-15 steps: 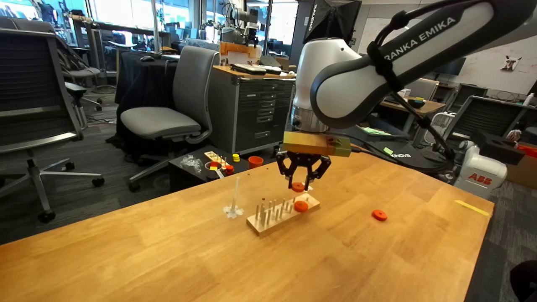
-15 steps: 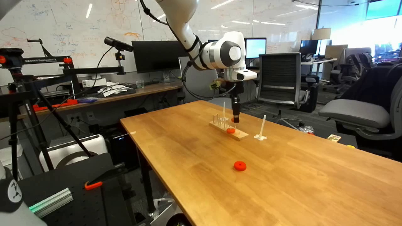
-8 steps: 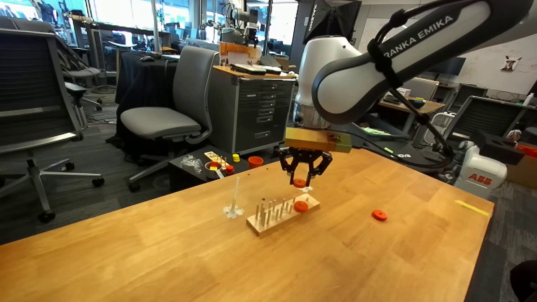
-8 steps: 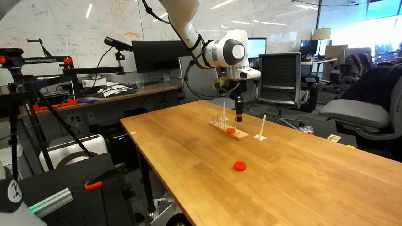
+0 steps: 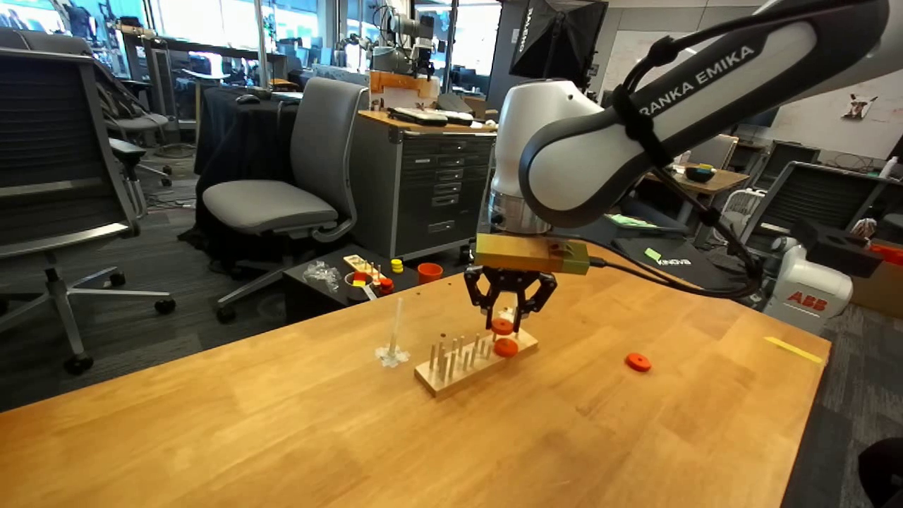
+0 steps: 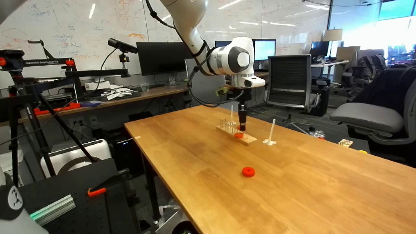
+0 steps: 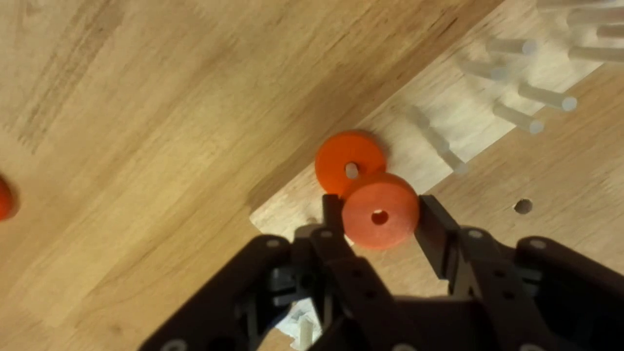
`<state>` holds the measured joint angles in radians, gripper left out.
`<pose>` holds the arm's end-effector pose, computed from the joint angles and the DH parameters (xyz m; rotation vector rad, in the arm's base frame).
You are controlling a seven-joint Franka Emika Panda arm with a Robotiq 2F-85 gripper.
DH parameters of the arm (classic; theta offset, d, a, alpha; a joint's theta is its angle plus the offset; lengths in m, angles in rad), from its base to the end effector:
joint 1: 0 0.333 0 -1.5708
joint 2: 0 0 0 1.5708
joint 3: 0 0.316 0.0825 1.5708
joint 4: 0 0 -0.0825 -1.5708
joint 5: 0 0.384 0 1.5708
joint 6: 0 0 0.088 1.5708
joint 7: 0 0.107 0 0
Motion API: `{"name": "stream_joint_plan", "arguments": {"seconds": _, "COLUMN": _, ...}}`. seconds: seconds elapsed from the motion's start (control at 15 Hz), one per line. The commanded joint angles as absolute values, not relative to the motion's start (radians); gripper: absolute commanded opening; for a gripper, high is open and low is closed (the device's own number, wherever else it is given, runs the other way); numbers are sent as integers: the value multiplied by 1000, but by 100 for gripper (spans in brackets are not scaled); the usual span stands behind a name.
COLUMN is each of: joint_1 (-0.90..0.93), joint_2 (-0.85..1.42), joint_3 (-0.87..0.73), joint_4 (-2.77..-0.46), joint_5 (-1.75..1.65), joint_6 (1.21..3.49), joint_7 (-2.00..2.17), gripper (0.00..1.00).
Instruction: Pick up the orange object, hang it through its center hole on the object, pick up the second orange object and hang it on top of the first orange object
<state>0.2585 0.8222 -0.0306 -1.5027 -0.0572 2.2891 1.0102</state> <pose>0.6894 0.1620 0.1750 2.8634 -1.1016 0.0133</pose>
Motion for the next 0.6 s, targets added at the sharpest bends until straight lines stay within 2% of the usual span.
{"name": "stream_joint_plan", "arguments": {"seconds": 0.0, "joint_1": 262, "joint_2": 816, "joint_3": -22, "joint_4": -1506, "joint_5": -32, "joint_6": 2277, "joint_7": 995, "gripper": 18}}
{"name": "stream_joint_plan", "arguments": {"seconds": 0.07, "joint_1": 268, "joint_2": 828, "joint_3": -36, "joint_4": -1500, "joint_5": -46, "joint_6": 2287, "joint_7": 1005, "gripper": 43}}
{"name": "stream_joint_plan", "arguments": {"seconds": 0.53, "joint_1": 270, "joint_2": 828, "joint_3": -35, "joint_4": -1500, "joint_5": -45, "joint_6": 2287, "joint_7": 1005, "gripper": 43}}
